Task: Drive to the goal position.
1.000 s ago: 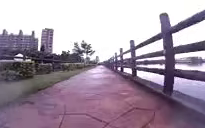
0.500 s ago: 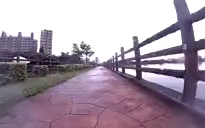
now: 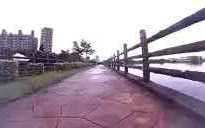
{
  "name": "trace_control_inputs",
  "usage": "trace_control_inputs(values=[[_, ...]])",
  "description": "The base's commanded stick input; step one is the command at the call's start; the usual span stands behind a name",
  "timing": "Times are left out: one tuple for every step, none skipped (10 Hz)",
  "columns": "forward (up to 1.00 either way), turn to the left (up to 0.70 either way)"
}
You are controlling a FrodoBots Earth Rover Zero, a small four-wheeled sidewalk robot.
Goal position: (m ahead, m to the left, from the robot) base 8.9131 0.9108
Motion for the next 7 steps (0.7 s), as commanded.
trace_control_inputs(values=[[1.0,-0.01],[1.0,-0.01],[1.0,-0.01],[1.0,-0.01],[1.0,-0.01],[1.0,-0.01],[1.0,-0.01]])
